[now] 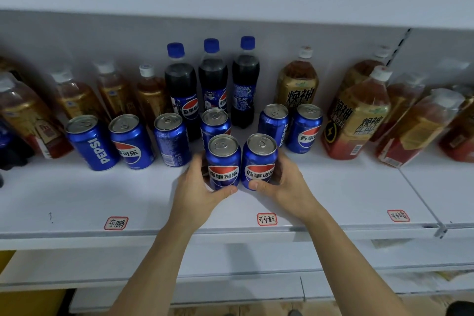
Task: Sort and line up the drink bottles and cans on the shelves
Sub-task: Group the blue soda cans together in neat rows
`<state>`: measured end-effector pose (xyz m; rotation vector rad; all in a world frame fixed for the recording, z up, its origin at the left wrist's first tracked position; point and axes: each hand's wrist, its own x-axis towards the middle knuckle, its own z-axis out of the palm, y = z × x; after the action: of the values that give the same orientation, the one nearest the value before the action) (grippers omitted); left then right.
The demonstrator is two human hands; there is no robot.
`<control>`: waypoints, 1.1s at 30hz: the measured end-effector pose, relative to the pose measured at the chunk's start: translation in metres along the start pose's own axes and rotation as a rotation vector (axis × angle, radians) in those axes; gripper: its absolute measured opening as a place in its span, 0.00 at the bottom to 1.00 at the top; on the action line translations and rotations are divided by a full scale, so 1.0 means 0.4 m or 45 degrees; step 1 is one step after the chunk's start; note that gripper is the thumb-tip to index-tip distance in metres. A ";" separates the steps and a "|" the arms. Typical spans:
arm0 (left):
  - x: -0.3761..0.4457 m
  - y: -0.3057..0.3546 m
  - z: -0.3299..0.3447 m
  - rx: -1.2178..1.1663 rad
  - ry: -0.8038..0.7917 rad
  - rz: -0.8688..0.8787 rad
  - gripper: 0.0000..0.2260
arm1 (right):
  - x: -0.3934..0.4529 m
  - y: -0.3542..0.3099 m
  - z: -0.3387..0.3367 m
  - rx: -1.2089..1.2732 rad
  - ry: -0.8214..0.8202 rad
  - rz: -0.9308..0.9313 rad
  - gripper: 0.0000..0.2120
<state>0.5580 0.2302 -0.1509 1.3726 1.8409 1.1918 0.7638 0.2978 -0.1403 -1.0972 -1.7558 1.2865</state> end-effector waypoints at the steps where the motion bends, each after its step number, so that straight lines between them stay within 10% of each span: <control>1: 0.000 0.002 0.000 -0.001 0.004 -0.001 0.37 | 0.003 0.000 0.000 -0.003 -0.010 0.000 0.35; 17: 0.012 -0.008 0.016 0.056 0.061 -0.016 0.38 | 0.001 -0.029 0.008 0.072 -0.036 -0.028 0.35; 23: 0.023 -0.023 0.019 0.095 0.061 -0.042 0.38 | 0.087 -0.166 -0.152 -0.676 0.431 -0.581 0.16; 29: 0.018 -0.023 0.015 0.083 0.030 -0.009 0.36 | 0.292 -0.295 -0.194 -1.687 -0.587 -0.324 0.30; 33: 0.011 -0.017 0.013 0.040 0.060 0.034 0.43 | 0.300 -0.317 -0.201 -1.760 -0.684 -0.264 0.33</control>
<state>0.5576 0.2354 -0.1589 1.4020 1.8867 1.2233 0.7569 0.4186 0.0092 -1.1729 -3.1965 0.0305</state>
